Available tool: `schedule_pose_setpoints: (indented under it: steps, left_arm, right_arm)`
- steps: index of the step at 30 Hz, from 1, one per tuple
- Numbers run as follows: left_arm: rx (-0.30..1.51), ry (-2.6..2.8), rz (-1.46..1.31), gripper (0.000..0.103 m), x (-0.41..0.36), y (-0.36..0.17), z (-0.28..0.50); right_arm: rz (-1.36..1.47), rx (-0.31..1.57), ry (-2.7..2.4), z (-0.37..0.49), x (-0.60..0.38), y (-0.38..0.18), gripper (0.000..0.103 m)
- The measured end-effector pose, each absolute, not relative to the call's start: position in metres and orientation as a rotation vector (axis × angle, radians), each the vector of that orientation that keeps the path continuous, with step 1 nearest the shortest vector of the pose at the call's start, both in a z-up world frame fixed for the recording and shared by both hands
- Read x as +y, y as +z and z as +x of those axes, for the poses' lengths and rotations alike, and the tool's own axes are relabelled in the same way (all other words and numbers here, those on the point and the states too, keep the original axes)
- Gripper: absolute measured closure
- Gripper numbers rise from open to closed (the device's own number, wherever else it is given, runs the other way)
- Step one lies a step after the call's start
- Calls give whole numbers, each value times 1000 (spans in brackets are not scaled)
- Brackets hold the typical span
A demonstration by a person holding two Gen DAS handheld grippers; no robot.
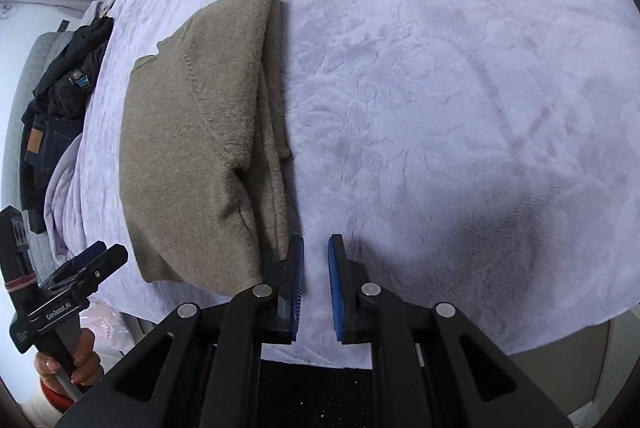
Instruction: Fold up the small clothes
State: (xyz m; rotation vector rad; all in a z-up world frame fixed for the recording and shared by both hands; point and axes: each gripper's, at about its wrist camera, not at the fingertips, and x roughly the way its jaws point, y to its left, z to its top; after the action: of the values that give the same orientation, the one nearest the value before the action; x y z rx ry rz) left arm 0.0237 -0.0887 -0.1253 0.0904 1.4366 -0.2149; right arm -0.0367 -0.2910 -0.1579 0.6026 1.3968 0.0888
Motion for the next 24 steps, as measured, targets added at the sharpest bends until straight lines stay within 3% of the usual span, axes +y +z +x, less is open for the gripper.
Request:
schedule_pose_setpoints:
  steps: [5, 7, 8, 9, 13, 15, 24]
  left_arm:
    - [1418, -214, 90, 0, -91, -101, 23]
    - [1417, -204, 85, 0, -90, -94, 23]
    - [1415, -196, 84, 0, -90, -92, 23]
    - [1418, -196, 83, 0, -89, -89, 23]
    - [1413, -191, 83, 0, -87, -79, 22]
    - [1404, -189, 88, 0, -85, -75, 23]
    - [1402, -184, 95, 0, -81, -67, 24]
  right_arm:
    - [559, 1376, 80, -29, -280, -129, 88]
    - [538, 1373, 79, -23, -271, -117, 68]
    - [526, 1372, 77, -21, -268, -113, 45]
    - [511, 1367, 77, -18, -264, -107, 34]
    - [443, 1348, 82, -8, -245, -87, 31]
    - [417, 1332, 84, -6, -238, -78, 23]
    - [354, 1305, 70, -2, -216, -57, 18]
